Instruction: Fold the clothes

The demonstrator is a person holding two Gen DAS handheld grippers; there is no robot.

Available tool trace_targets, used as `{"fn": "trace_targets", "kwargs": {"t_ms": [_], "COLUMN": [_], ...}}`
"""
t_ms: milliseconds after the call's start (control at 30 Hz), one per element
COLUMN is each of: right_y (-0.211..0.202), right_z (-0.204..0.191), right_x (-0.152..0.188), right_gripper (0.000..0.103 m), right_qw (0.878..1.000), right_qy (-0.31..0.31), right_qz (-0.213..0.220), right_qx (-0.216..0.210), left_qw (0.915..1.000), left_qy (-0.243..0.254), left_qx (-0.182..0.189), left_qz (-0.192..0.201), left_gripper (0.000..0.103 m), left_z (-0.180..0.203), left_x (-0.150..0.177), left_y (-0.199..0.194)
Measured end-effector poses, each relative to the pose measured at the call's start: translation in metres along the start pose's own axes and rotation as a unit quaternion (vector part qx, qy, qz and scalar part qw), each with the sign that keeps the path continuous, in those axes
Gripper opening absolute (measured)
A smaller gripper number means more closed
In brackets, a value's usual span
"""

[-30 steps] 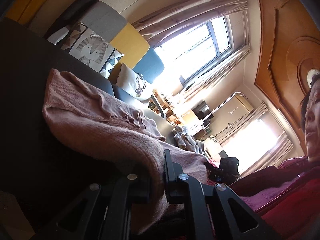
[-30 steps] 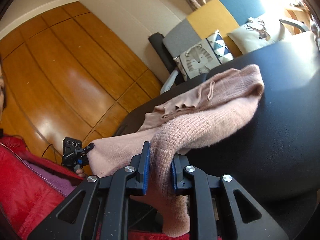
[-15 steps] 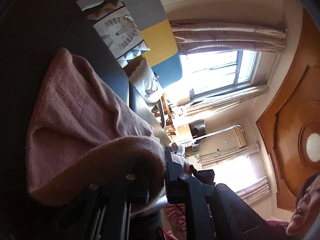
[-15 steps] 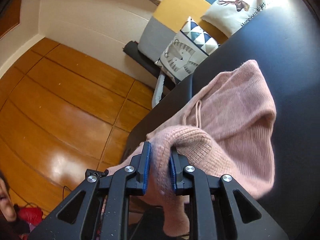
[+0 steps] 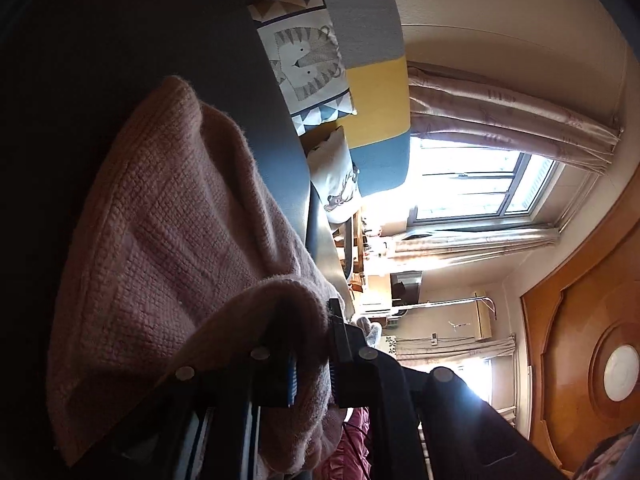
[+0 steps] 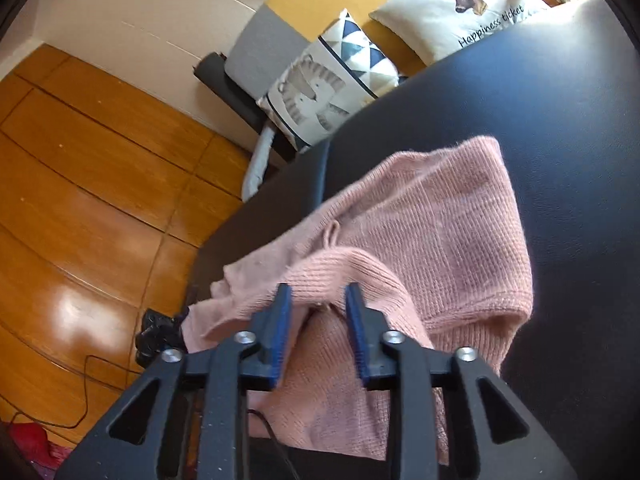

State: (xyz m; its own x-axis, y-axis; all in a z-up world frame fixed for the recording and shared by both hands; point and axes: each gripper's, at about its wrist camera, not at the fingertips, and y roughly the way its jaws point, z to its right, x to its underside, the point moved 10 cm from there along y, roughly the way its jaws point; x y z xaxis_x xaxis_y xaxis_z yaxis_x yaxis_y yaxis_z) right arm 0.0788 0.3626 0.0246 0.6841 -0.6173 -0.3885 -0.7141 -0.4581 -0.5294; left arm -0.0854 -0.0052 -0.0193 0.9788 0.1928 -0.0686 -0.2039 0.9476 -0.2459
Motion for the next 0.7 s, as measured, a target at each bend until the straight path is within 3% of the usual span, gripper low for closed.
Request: {"fn": "trace_targets", "kwargs": {"t_ms": [100,233,333,400,533,700], "right_y": [0.006,-0.003,-0.003,-0.001,0.009,0.039], "right_z": [0.008,0.013,0.006,0.0,-0.011,-0.03], "right_x": [0.003,-0.005,0.005,0.015,0.03,0.025], "right_gripper": [0.05,0.05,0.05,0.05,0.05,0.051], "right_qw": [0.999,0.997,0.986,0.971,0.928,0.882], "right_qy": [0.038,-0.035,-0.124,-0.189,-0.305,-0.403], "right_qz": [-0.013,0.014,0.002,-0.014,-0.033,-0.035], "right_qx": [-0.011,0.063,0.114,0.148,0.21,0.241], "left_qw": [1.0,0.9997,0.9995,0.9992,0.9984,0.9978], "left_qy": [-0.002,-0.012,-0.021,-0.028,-0.042,-0.049], "left_qx": [0.007,0.021,0.023,0.027,0.037,0.044], "left_qz": [-0.002,0.002,0.001,0.001,0.001,-0.001], "left_gripper": [0.009,0.009,0.009,0.009,0.009,0.009], "left_z": [0.001,0.002,-0.002,-0.004,-0.006,-0.001], "left_x": [0.001,0.002,0.003,0.004,0.003,0.003], "left_y": [-0.002,-0.008,-0.01,-0.009,-0.008,-0.008]}}
